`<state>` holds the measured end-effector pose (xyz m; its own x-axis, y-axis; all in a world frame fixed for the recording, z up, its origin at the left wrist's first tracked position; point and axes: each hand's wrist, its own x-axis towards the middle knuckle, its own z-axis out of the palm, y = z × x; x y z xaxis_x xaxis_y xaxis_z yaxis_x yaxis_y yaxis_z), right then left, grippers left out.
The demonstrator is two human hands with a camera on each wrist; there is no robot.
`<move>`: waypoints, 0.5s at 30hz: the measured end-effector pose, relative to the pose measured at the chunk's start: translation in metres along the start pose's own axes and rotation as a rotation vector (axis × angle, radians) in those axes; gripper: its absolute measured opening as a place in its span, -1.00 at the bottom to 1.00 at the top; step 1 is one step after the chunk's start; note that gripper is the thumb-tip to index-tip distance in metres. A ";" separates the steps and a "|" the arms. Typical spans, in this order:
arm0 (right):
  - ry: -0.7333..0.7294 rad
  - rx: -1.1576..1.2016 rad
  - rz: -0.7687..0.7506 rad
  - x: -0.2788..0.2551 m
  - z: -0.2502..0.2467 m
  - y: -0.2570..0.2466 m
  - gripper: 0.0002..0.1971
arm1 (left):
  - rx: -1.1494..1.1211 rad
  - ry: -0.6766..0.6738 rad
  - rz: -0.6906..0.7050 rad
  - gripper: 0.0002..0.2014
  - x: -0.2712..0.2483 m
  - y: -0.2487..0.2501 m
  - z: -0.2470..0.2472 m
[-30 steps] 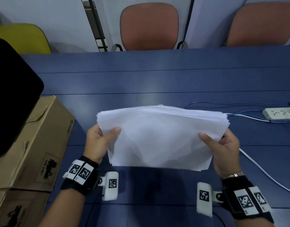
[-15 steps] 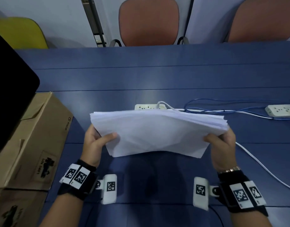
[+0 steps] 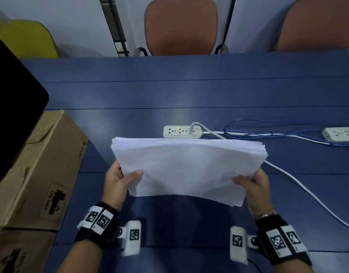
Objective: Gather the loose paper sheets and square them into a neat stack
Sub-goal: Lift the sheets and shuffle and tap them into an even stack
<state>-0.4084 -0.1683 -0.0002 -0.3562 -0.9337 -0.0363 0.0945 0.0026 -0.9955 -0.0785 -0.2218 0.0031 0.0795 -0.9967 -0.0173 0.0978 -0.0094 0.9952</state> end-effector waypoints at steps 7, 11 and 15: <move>0.008 0.052 -0.053 0.003 -0.006 -0.009 -0.51 | -0.049 0.004 0.004 -0.58 -0.001 -0.003 -0.012; -0.030 0.020 -0.052 0.001 0.001 -0.008 -0.40 | -0.005 -0.009 0.001 -0.59 -0.003 -0.006 -0.009; 0.002 0.034 -0.108 0.005 -0.005 -0.018 -0.67 | -0.065 -0.033 0.004 -0.54 0.001 -0.001 -0.016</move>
<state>-0.4169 -0.1709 0.0172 -0.3677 -0.9272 0.0708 0.0866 -0.1100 -0.9902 -0.0628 -0.2214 0.0008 0.0478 -0.9988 -0.0086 0.1622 -0.0008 0.9868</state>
